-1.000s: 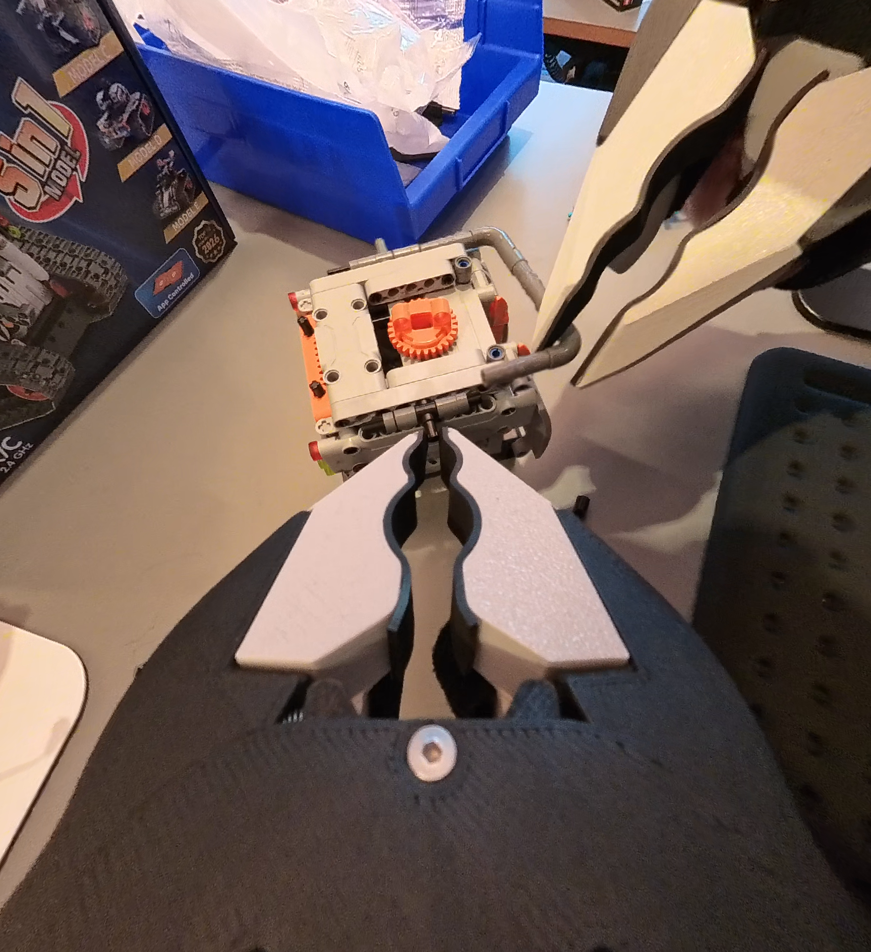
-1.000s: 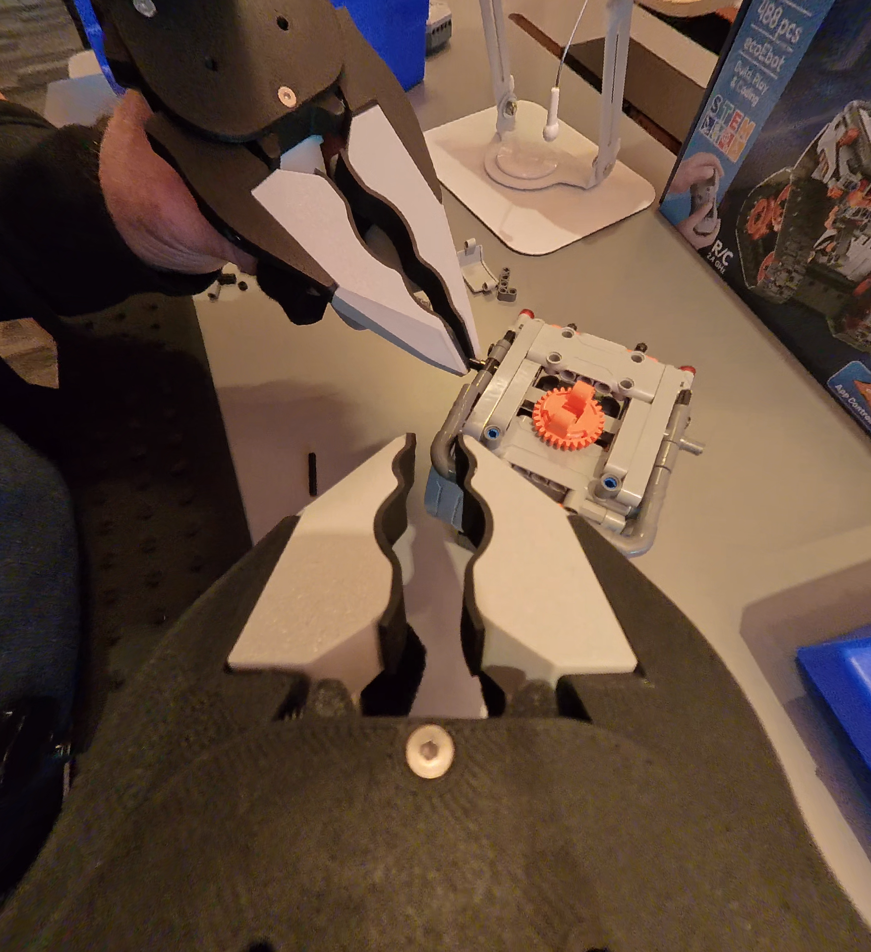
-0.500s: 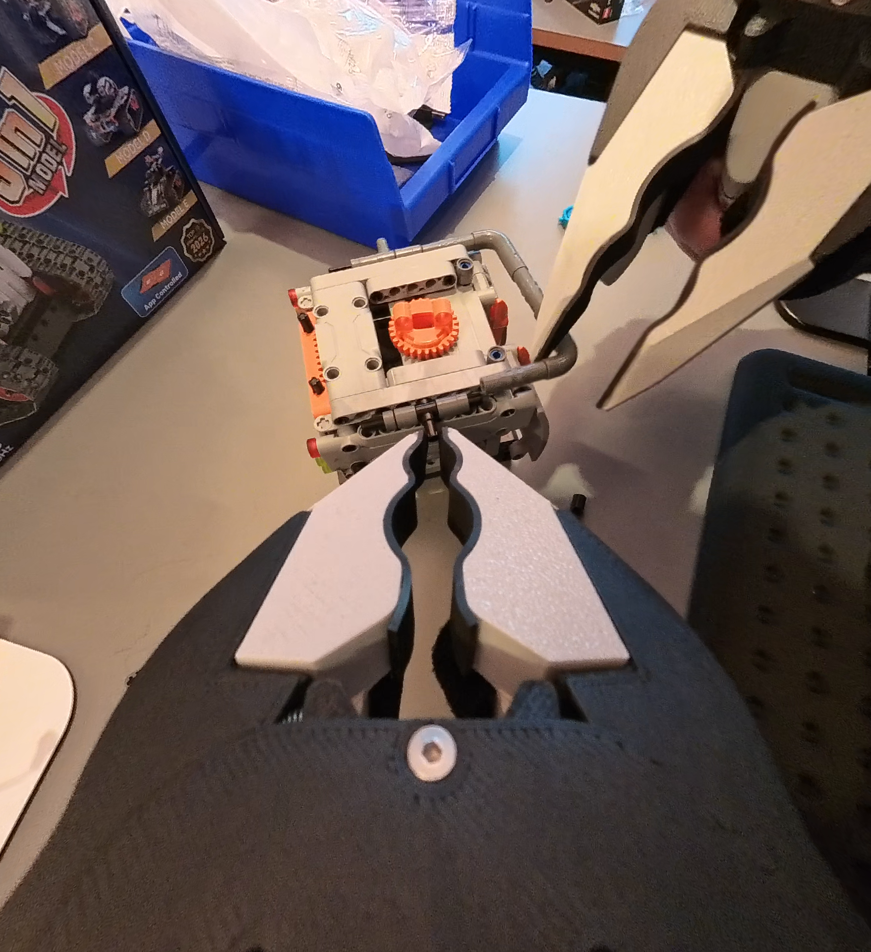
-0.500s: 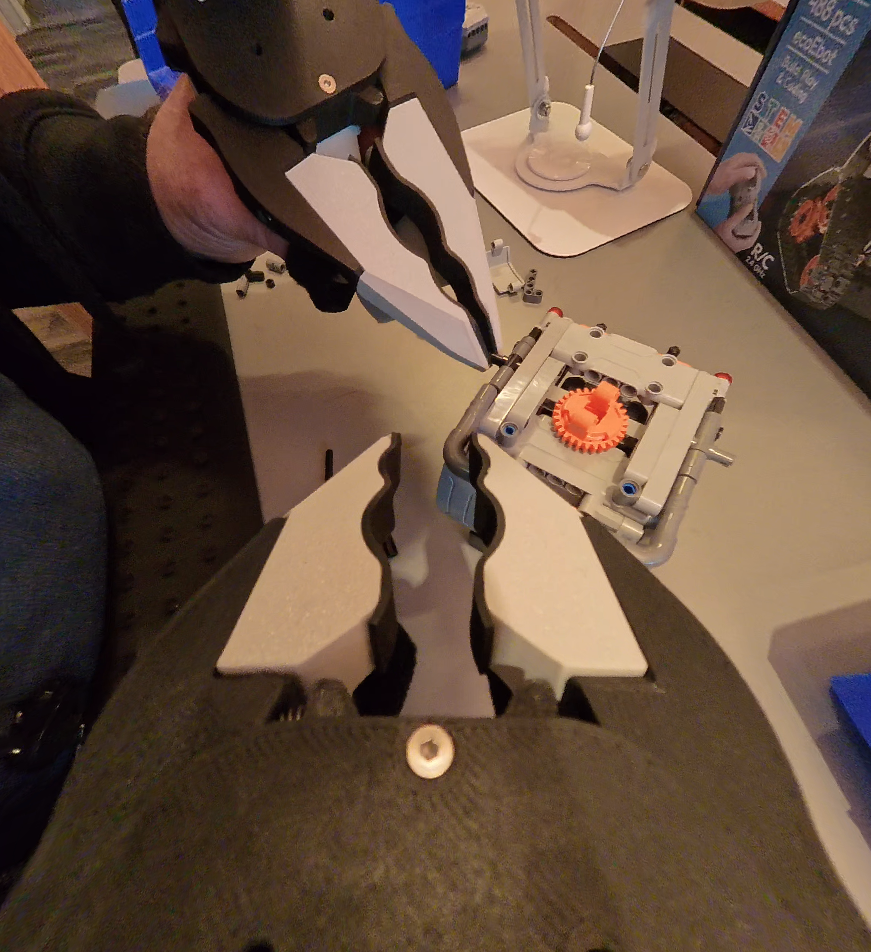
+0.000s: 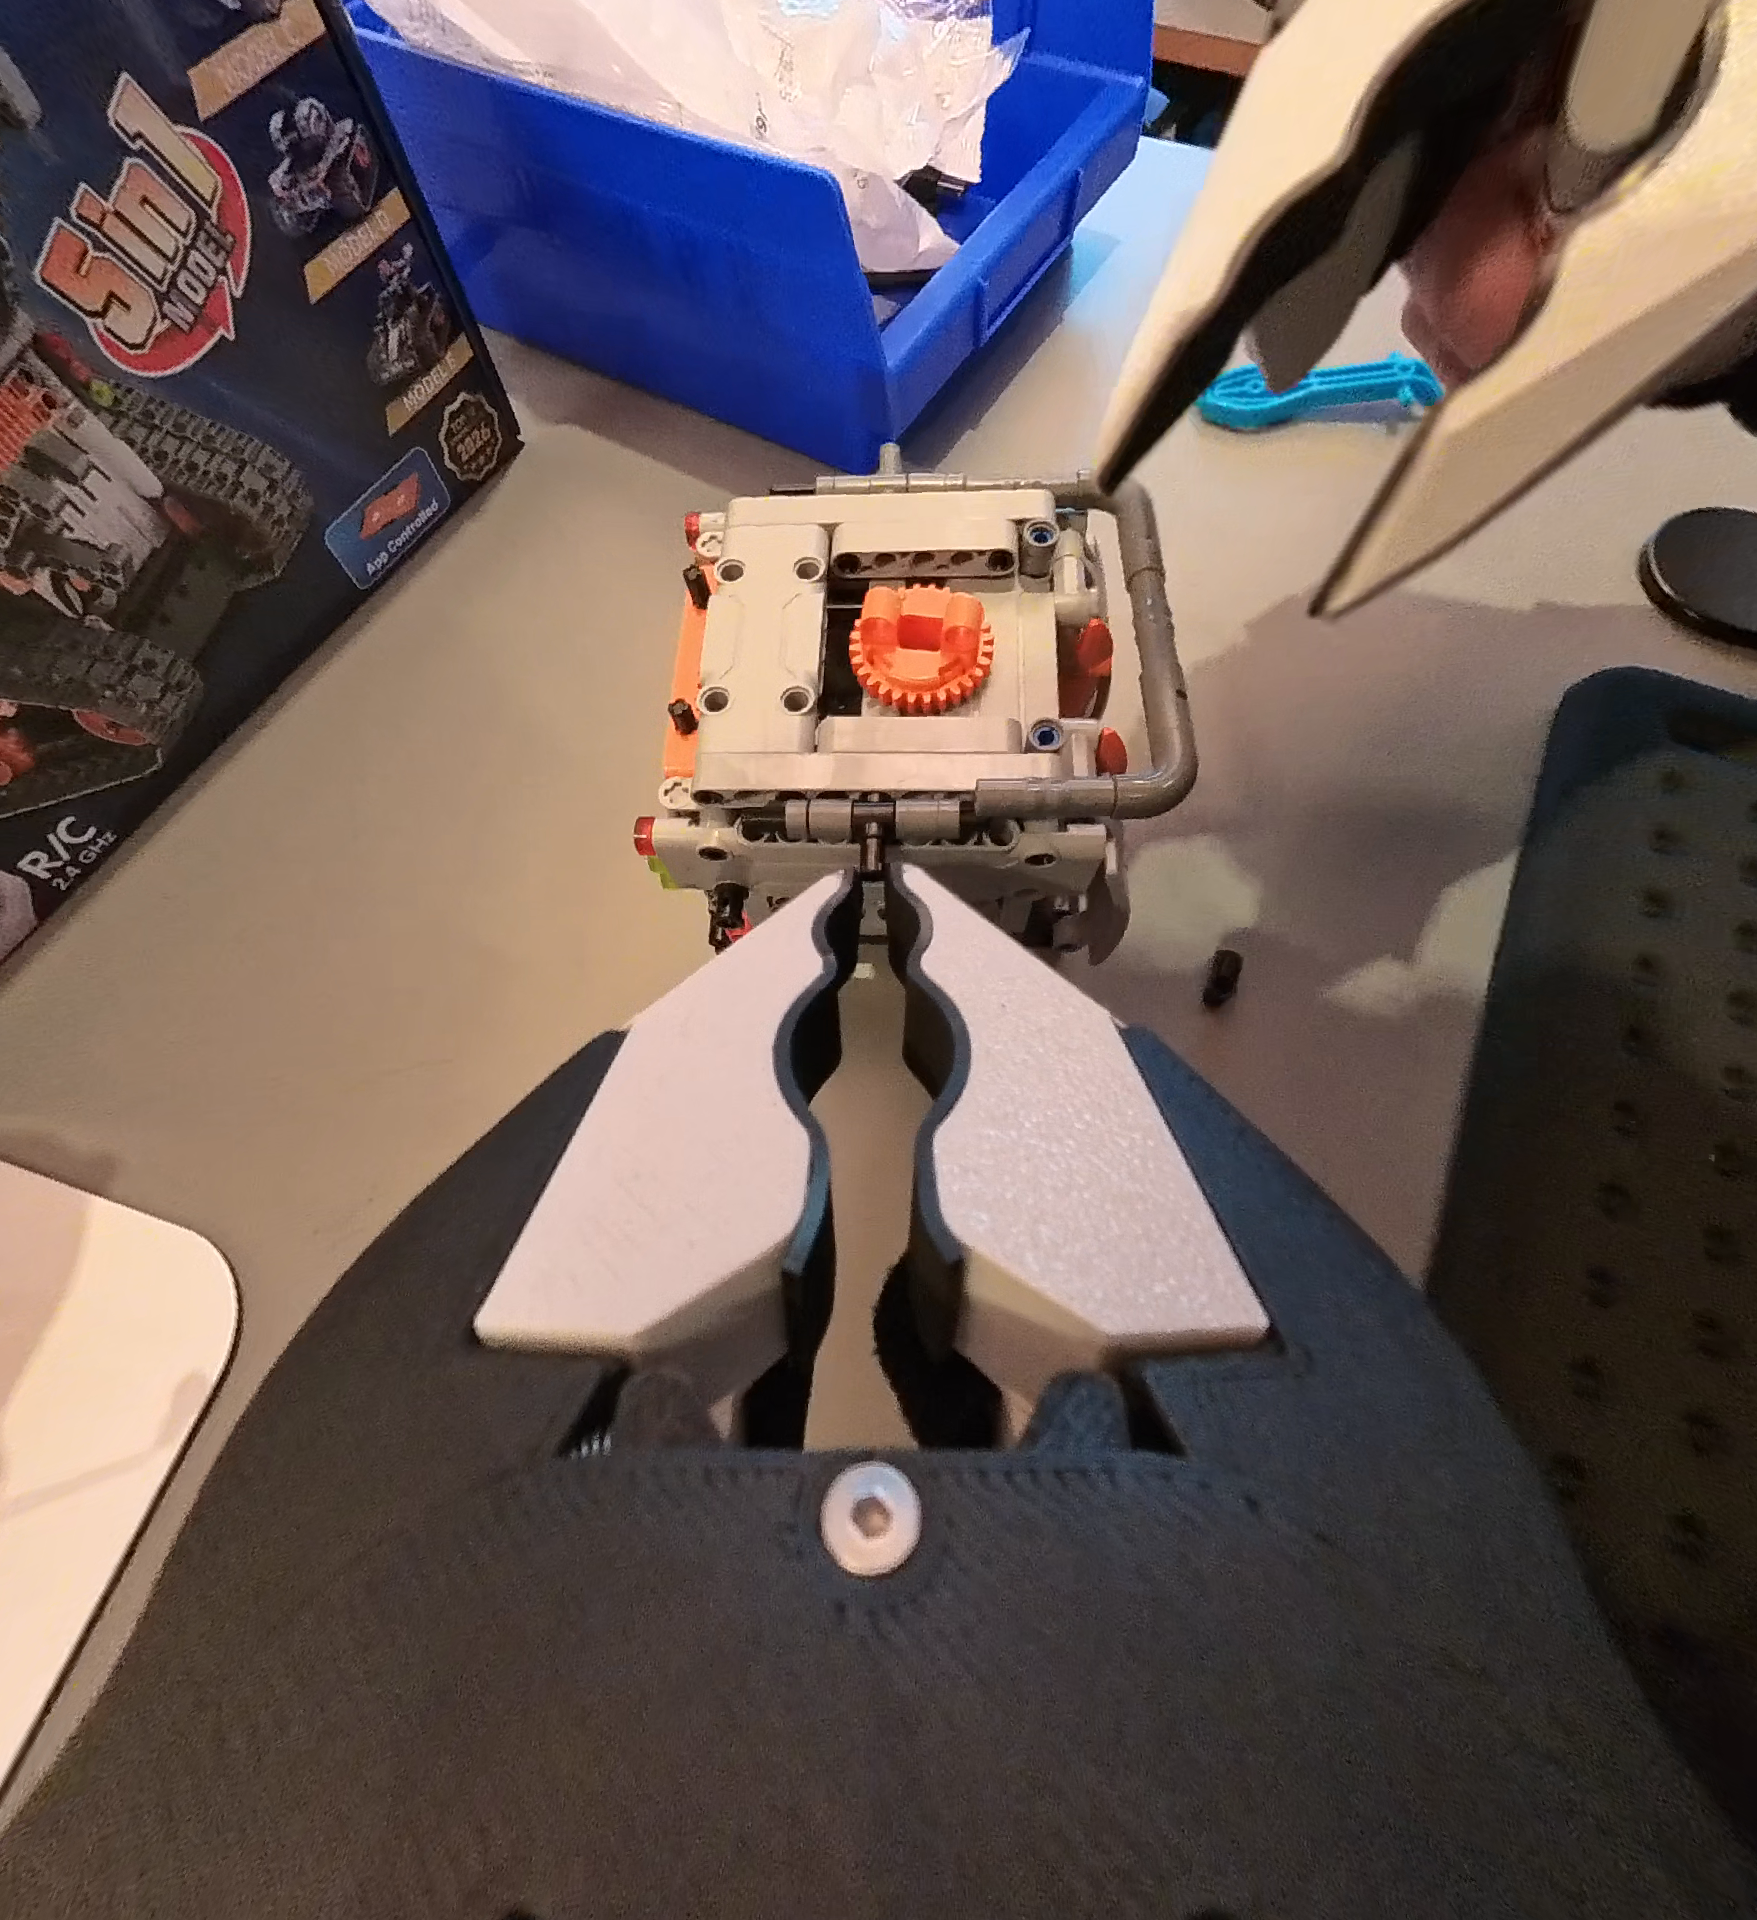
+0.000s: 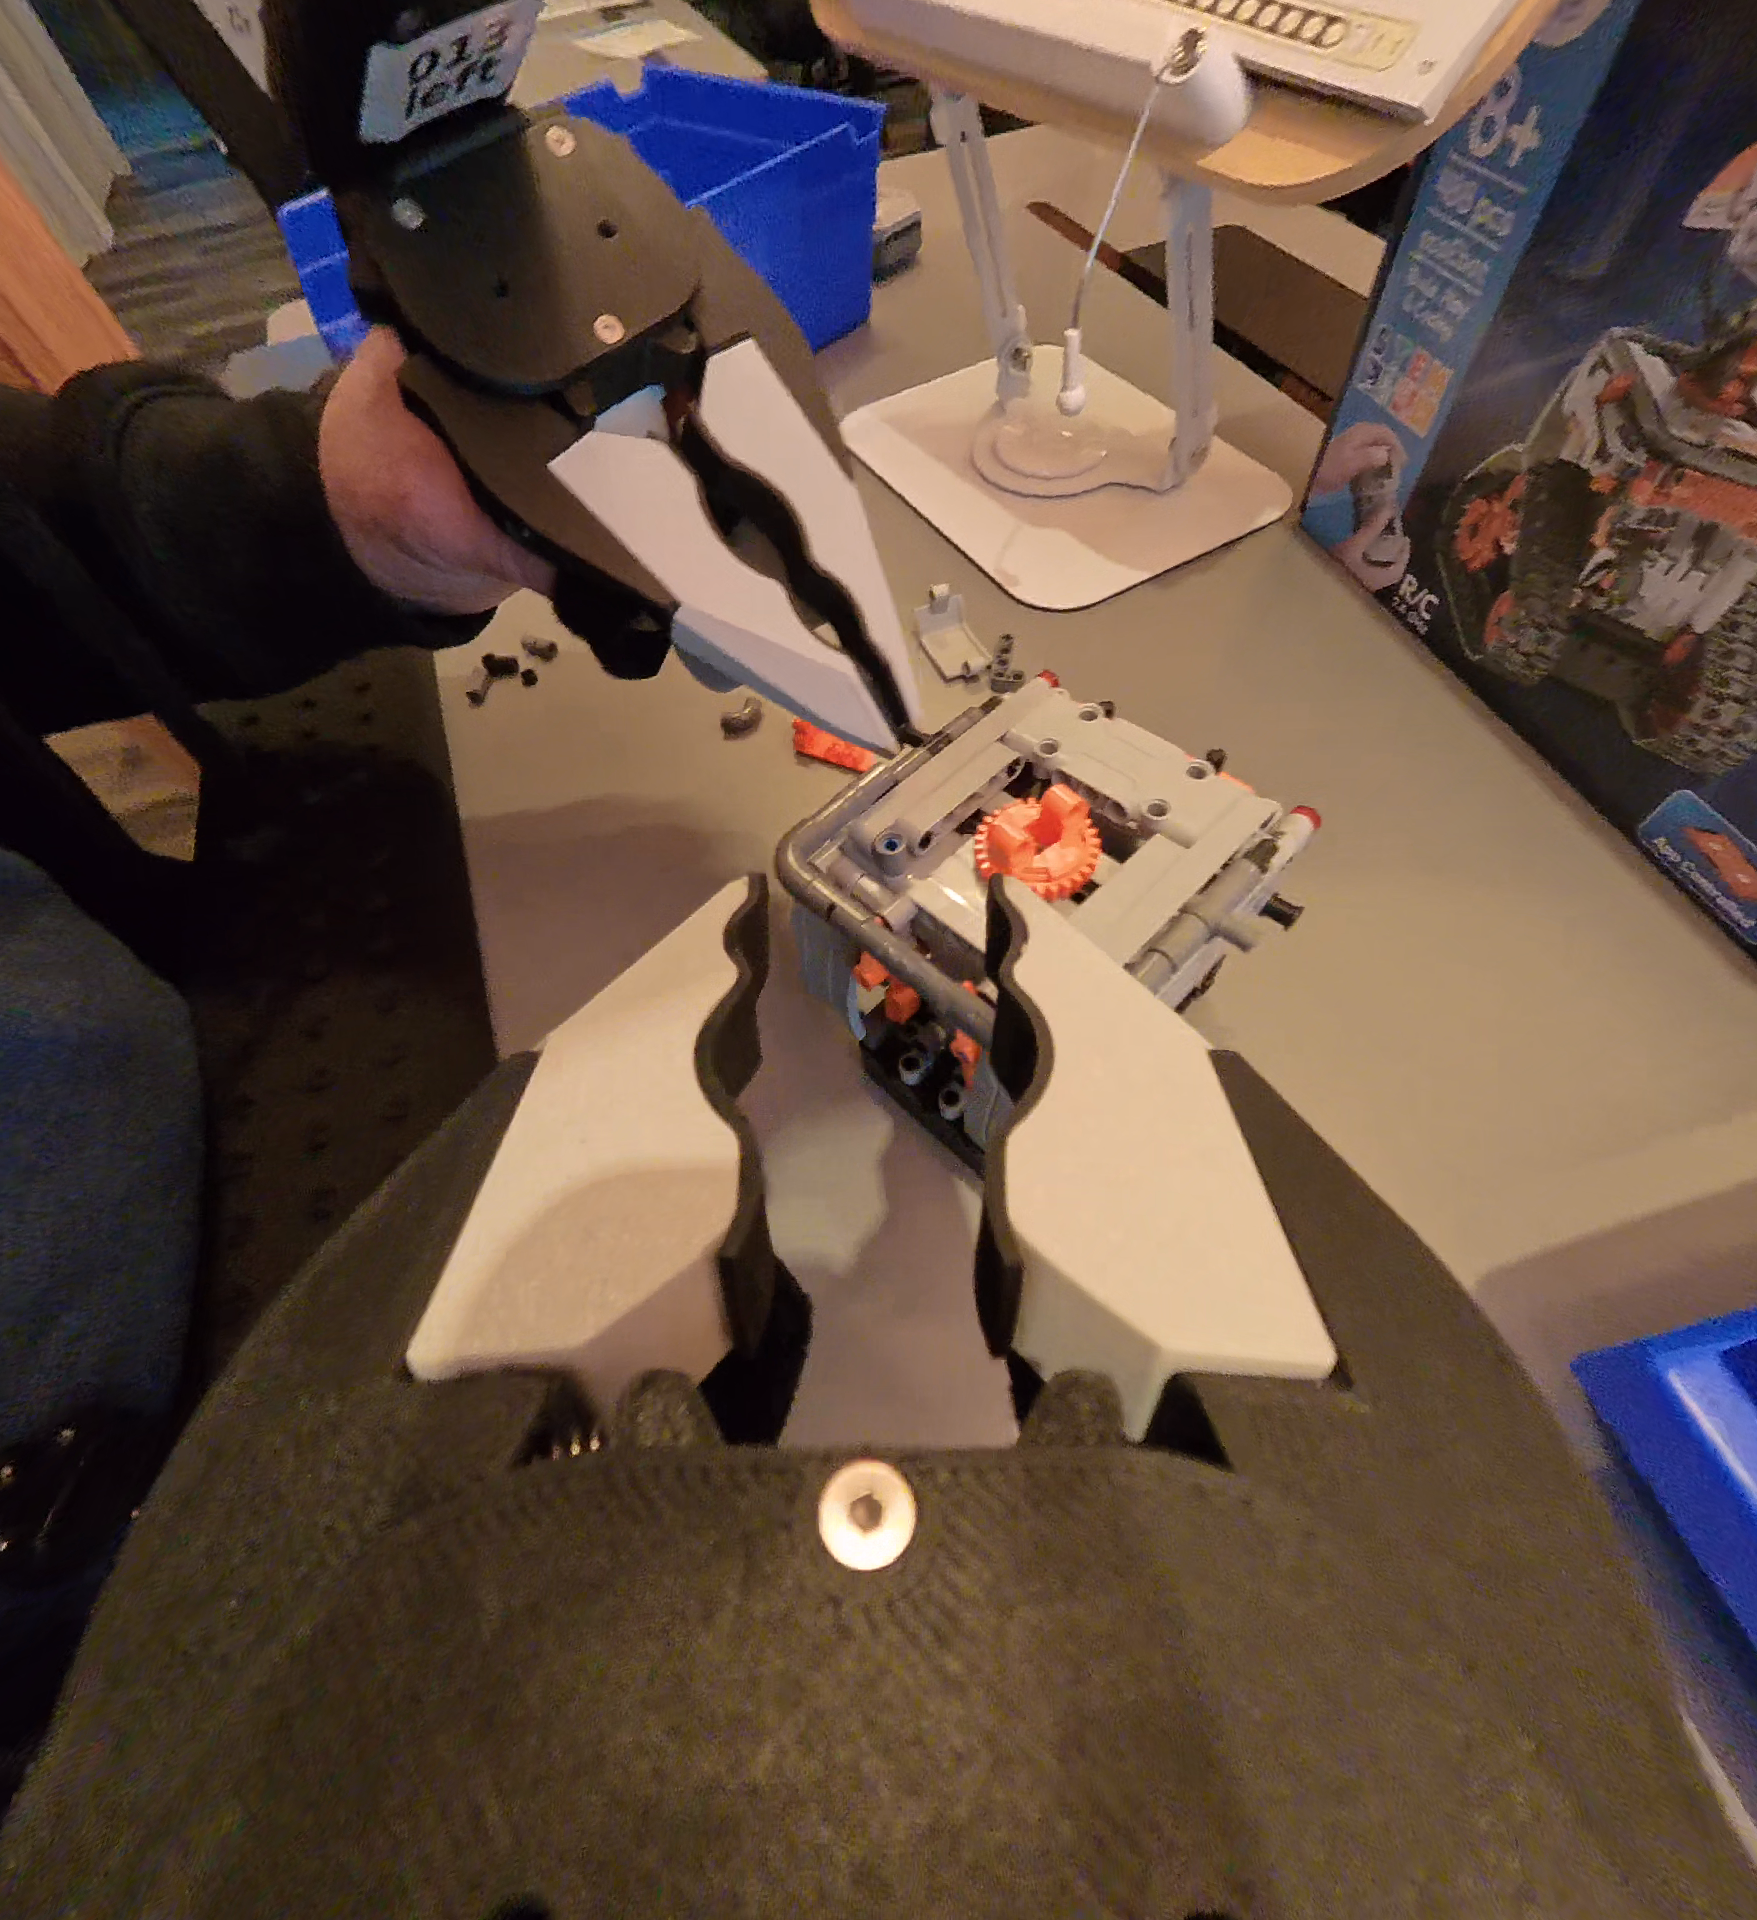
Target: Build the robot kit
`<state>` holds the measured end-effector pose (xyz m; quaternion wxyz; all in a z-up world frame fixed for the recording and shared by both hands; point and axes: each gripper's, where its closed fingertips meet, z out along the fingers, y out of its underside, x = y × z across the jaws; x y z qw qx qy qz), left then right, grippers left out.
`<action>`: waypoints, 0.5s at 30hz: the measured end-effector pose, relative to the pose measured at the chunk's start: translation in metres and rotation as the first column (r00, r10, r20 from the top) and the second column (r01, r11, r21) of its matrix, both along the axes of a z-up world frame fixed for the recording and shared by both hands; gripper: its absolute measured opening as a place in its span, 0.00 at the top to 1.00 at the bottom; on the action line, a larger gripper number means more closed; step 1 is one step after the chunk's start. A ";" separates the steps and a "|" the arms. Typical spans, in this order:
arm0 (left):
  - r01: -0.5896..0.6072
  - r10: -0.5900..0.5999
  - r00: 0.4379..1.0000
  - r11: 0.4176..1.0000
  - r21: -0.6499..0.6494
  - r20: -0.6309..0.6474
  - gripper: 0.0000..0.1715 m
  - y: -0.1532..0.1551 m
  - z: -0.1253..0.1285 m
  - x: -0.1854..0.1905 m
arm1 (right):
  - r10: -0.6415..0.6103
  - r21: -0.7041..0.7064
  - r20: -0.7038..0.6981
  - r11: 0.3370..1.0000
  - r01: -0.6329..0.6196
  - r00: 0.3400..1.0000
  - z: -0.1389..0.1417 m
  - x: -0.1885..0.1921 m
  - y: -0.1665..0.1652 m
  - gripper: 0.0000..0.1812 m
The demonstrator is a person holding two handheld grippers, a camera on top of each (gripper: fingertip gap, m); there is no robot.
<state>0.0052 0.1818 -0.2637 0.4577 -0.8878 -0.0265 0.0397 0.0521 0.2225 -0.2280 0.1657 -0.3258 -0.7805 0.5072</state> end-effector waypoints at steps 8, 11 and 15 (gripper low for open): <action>-0.006 0.005 1.000 1.000 0.013 0.010 0.99 -0.007 0.002 -0.003 | -0.087 0.017 0.017 0.996 0.087 0.996 0.000 -0.020 0.011 0.77; -0.004 0.004 1.000 1.000 0.028 0.016 0.97 -0.006 0.005 -0.004 | -0.110 0.053 0.009 0.993 0.109 0.994 -0.003 -0.022 0.017 0.75; 0.008 -0.010 0.999 0.999 0.051 0.045 0.95 -0.001 0.007 0.000 | -0.169 0.035 0.057 0.985 0.168 0.984 -0.011 -0.026 0.033 0.71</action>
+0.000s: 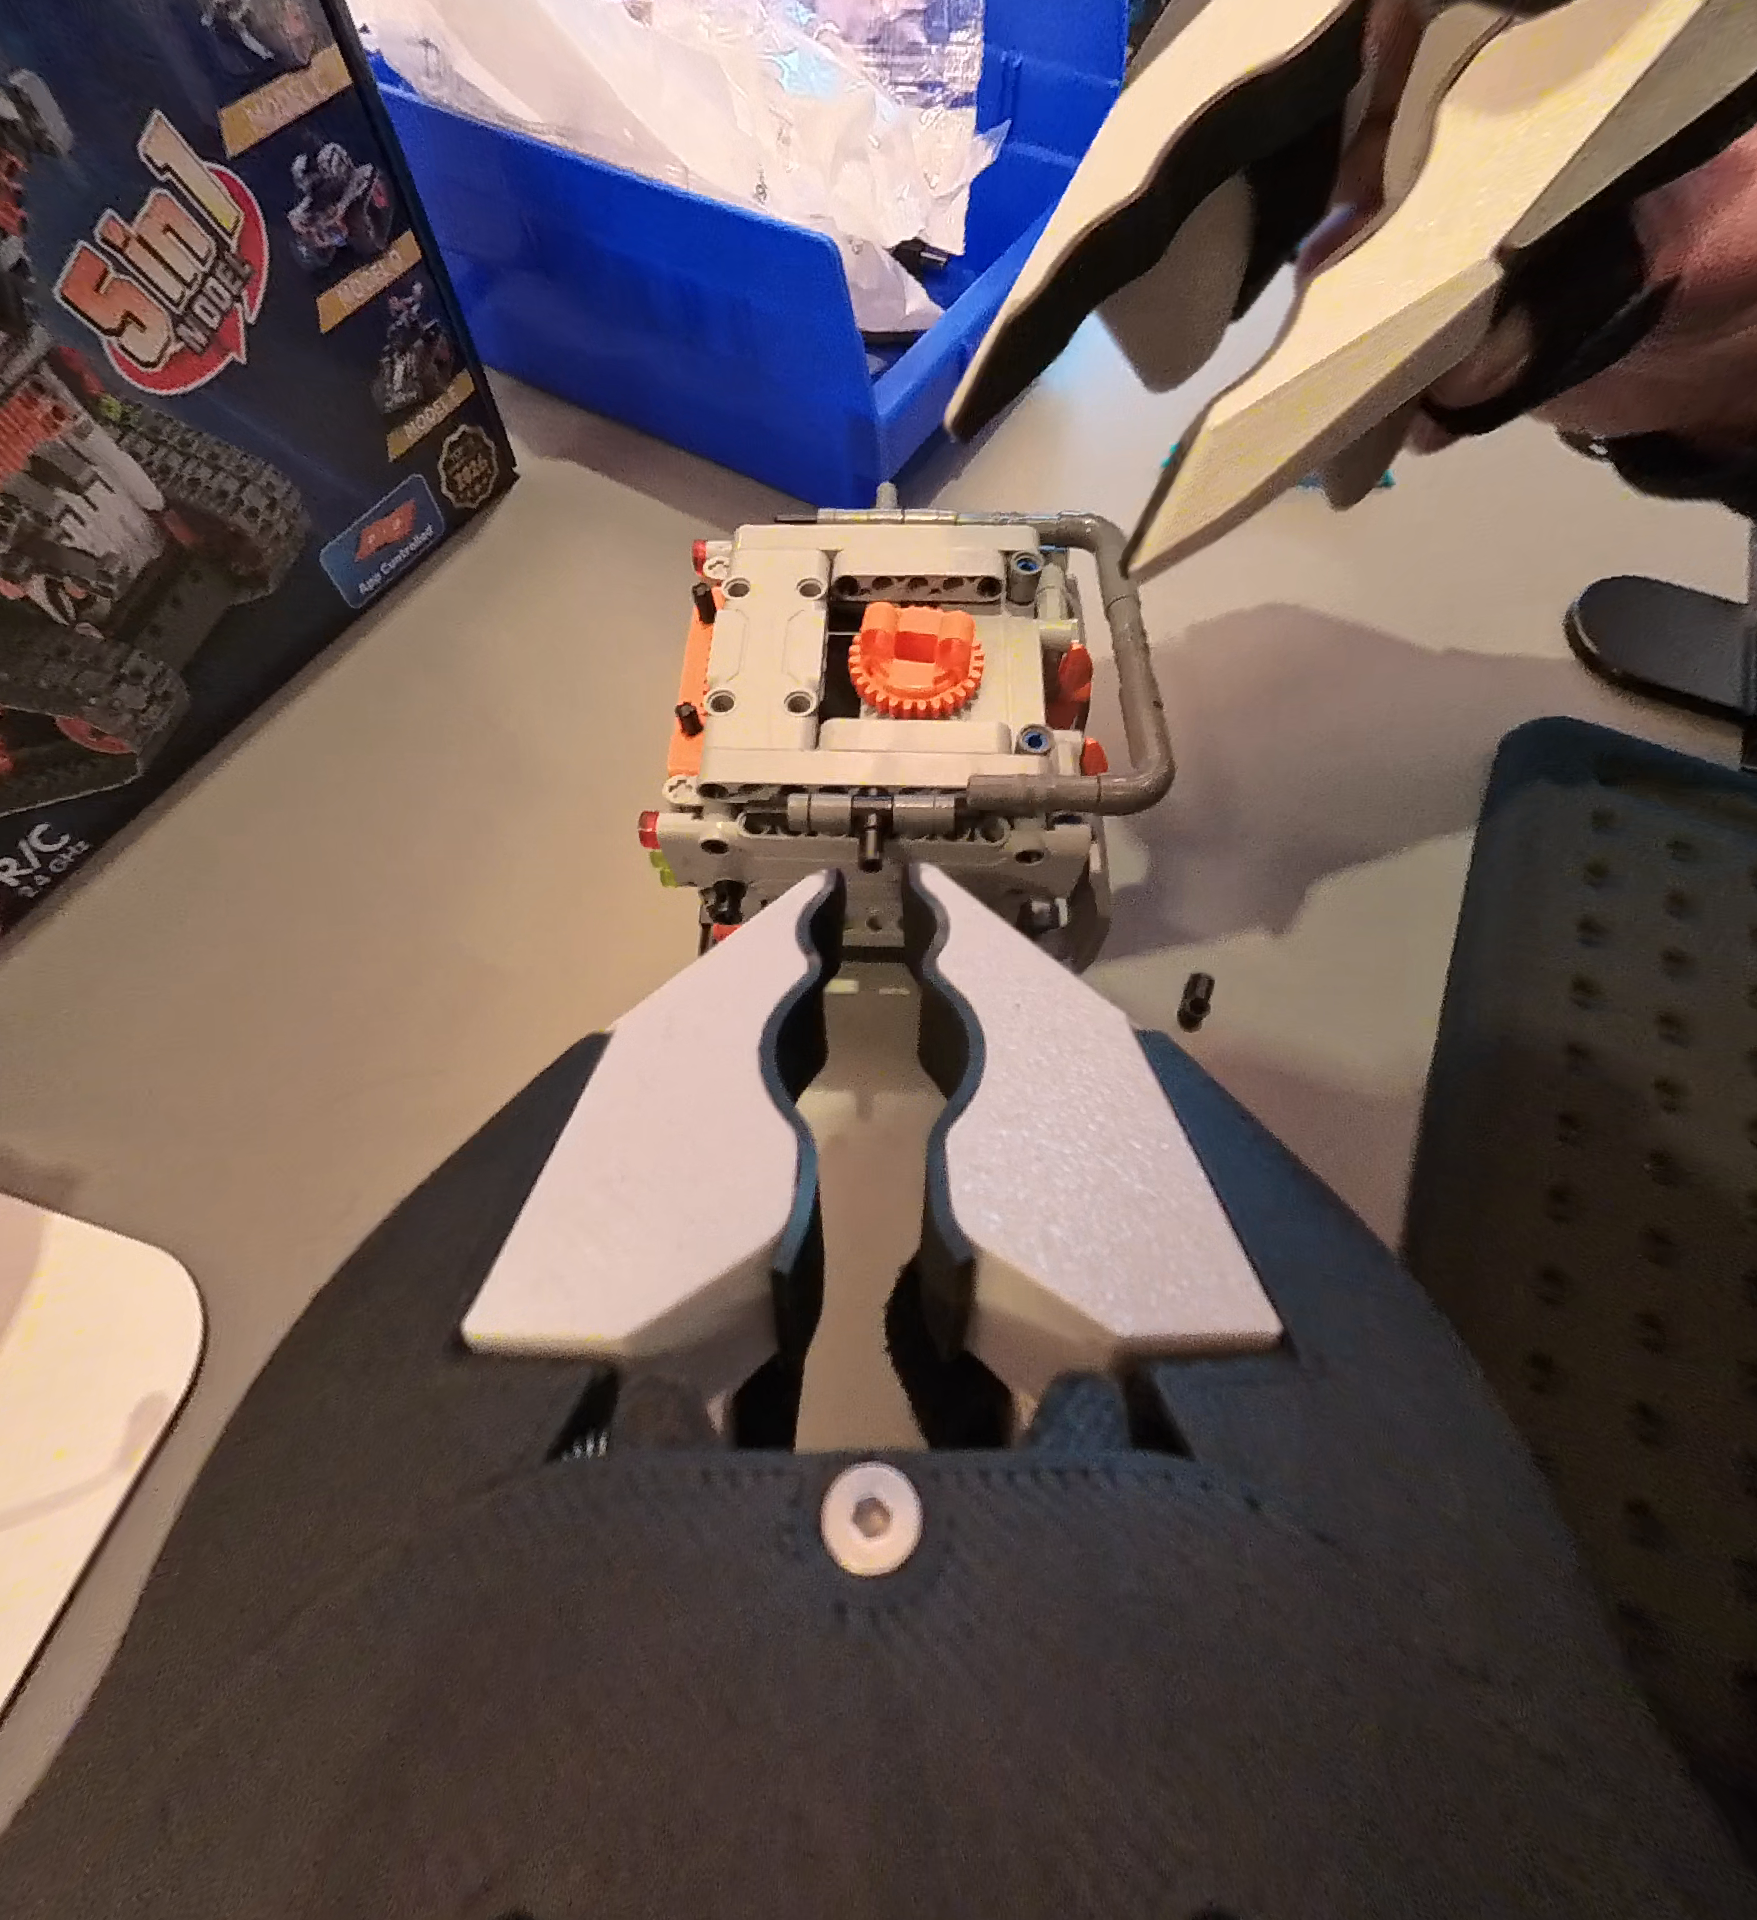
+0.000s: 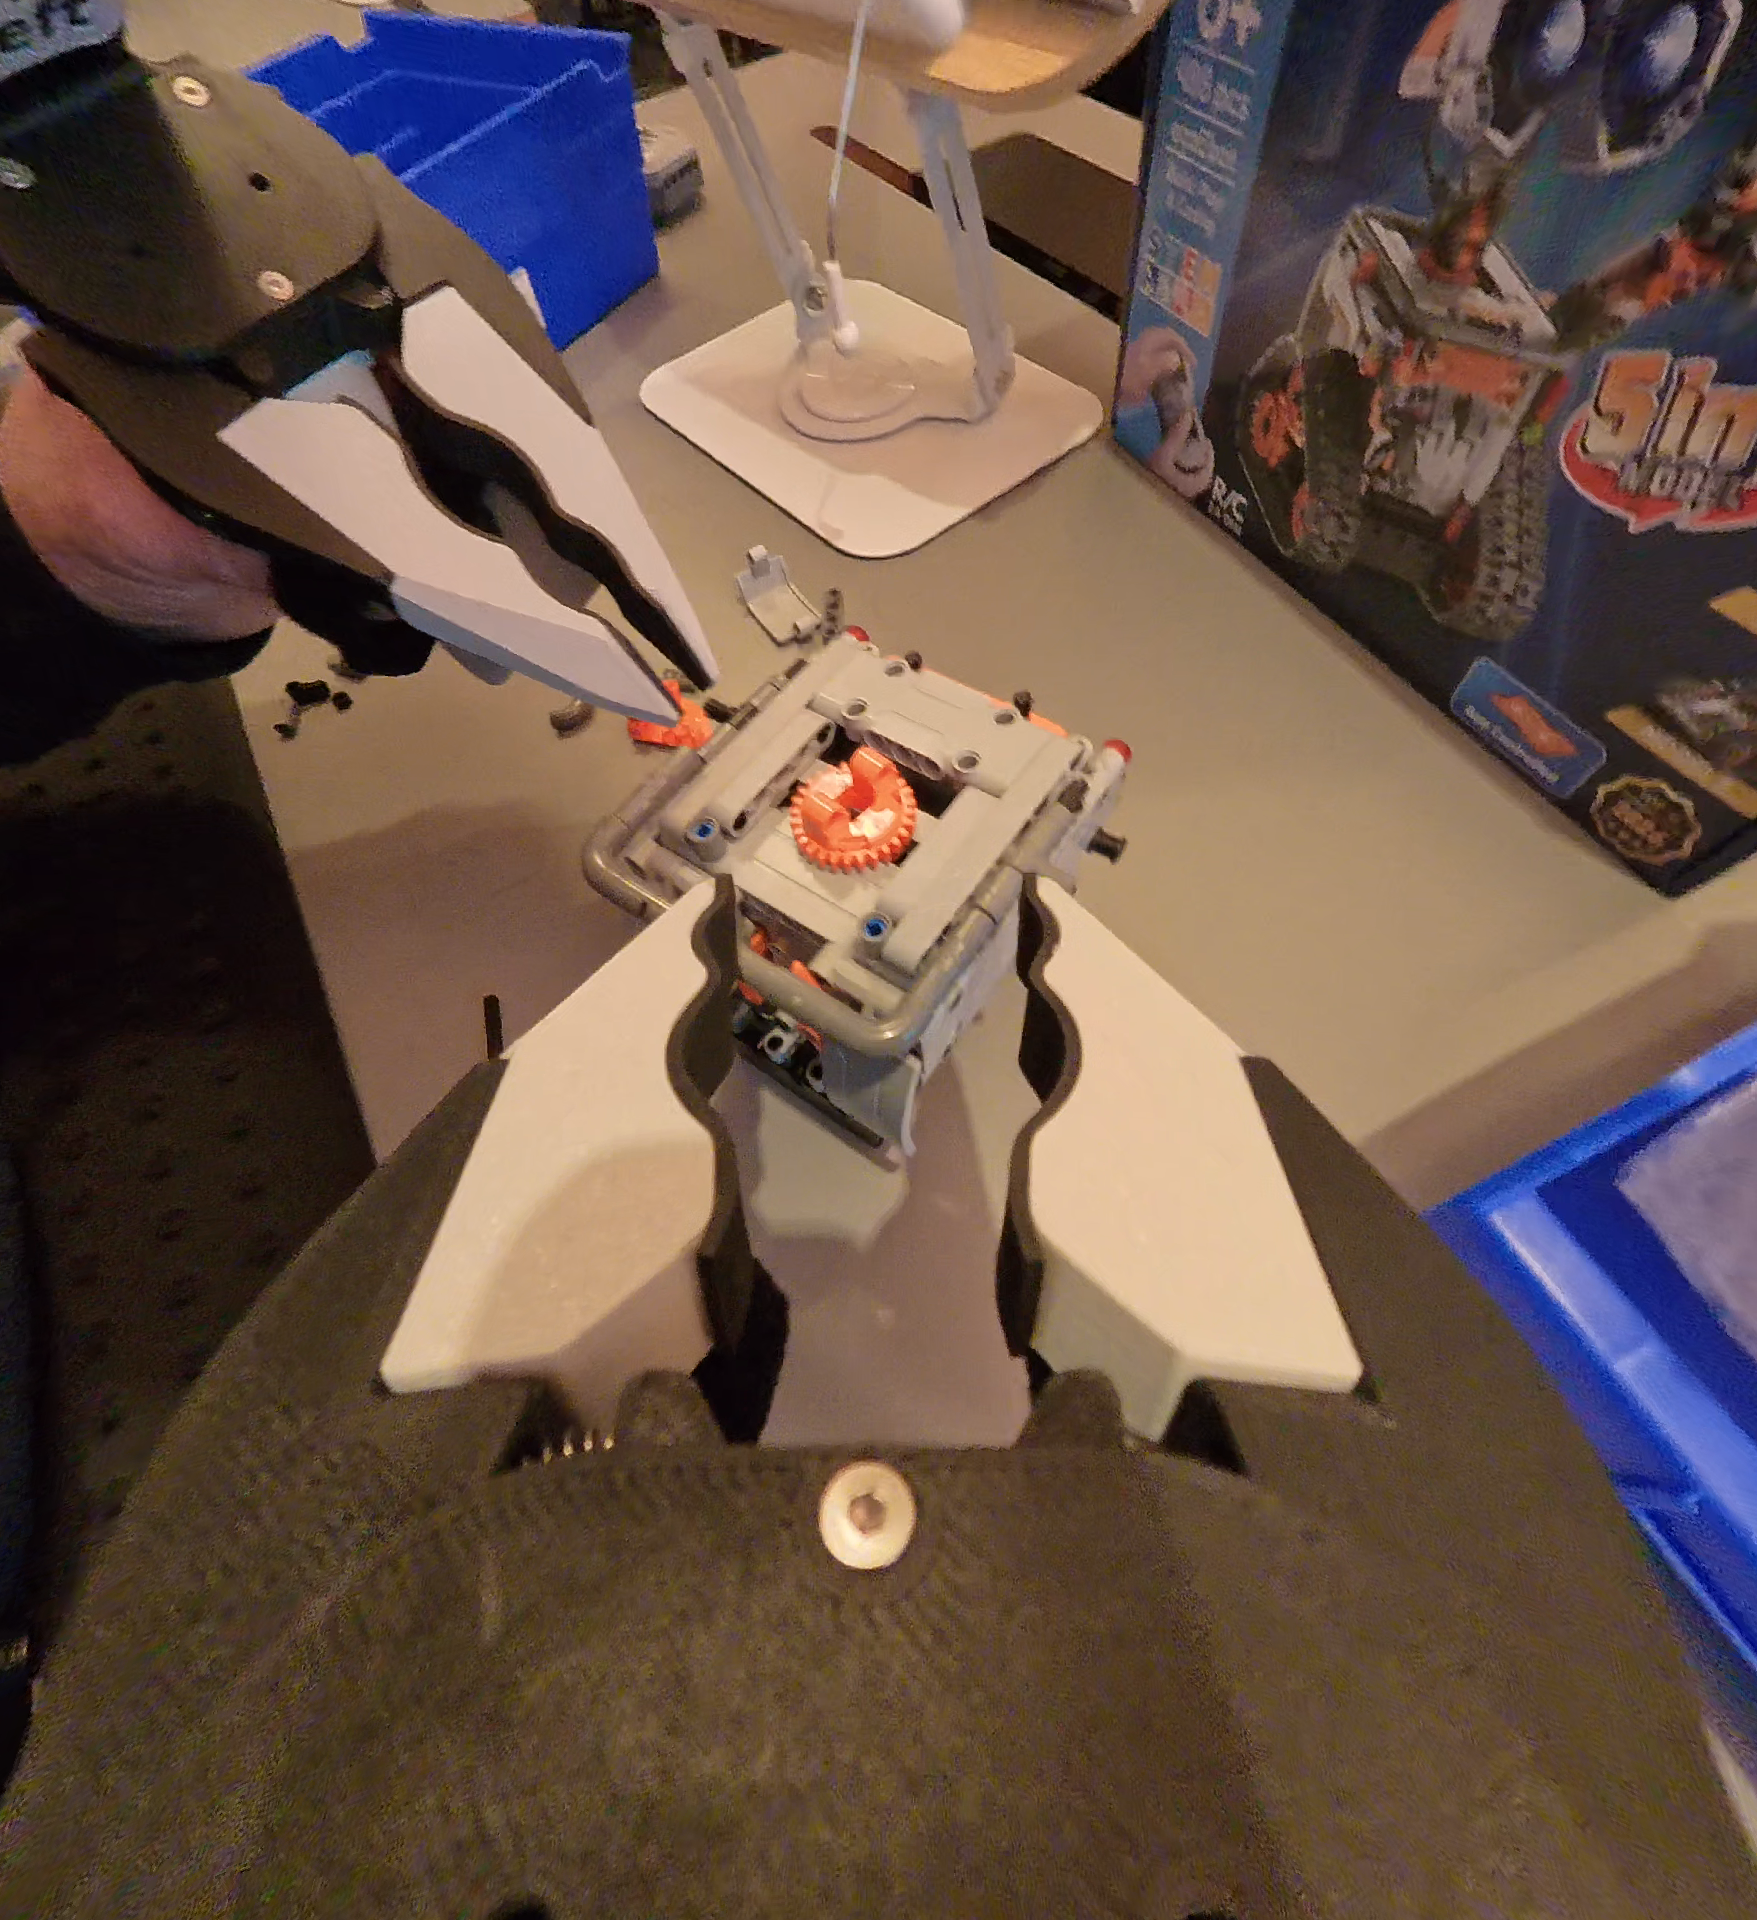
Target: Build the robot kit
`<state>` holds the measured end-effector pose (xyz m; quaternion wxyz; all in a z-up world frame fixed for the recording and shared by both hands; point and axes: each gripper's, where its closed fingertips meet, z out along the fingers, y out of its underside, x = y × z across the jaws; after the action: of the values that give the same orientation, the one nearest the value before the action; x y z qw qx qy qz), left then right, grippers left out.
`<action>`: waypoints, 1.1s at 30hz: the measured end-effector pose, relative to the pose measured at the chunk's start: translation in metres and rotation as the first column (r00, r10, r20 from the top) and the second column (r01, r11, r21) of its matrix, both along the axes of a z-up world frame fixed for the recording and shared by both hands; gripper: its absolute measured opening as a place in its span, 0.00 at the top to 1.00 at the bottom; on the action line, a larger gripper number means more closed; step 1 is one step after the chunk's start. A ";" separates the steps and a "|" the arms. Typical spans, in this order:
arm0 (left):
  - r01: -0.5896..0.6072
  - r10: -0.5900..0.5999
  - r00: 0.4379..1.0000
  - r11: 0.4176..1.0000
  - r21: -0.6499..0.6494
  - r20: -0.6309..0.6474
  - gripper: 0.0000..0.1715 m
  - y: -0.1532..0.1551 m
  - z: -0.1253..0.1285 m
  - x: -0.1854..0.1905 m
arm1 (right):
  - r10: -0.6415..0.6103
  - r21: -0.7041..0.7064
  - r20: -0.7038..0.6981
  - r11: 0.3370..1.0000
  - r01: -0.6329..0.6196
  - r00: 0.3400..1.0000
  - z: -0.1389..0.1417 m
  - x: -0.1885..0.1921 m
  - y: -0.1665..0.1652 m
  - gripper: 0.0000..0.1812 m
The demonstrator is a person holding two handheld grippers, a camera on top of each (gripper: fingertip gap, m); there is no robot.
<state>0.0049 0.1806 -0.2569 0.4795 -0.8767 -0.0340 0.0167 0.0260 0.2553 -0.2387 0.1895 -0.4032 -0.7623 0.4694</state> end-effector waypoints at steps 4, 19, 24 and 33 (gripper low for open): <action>-0.001 0.001 1.000 1.000 -0.012 0.015 0.96 0.005 -0.007 0.002 | -0.040 -0.062 0.078 0.997 0.045 0.996 -0.015 0.000 0.010 0.69; -0.017 0.017 0.999 1.000 -0.004 0.037 0.96 0.002 -0.009 -0.005 | 0.071 -0.234 0.174 0.972 -0.029 0.982 -0.017 0.017 -0.014 0.71; -0.002 0.002 0.999 1.000 -0.002 0.033 0.96 0.001 -0.009 -0.004 | 0.077 -0.245 0.176 0.969 -0.032 0.981 -0.017 0.017 -0.014 0.72; 0.039 -0.041 0.998 0.999 0.037 0.052 0.90 0.001 -0.004 0.003 | 0.089 -0.231 0.171 0.972 -0.048 0.981 -0.017 0.019 -0.015 0.70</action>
<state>0.0074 0.1820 -0.2607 0.4945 -0.8685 -0.0294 -0.0167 0.0446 0.2400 -0.2559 0.0565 -0.4364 -0.7316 0.5207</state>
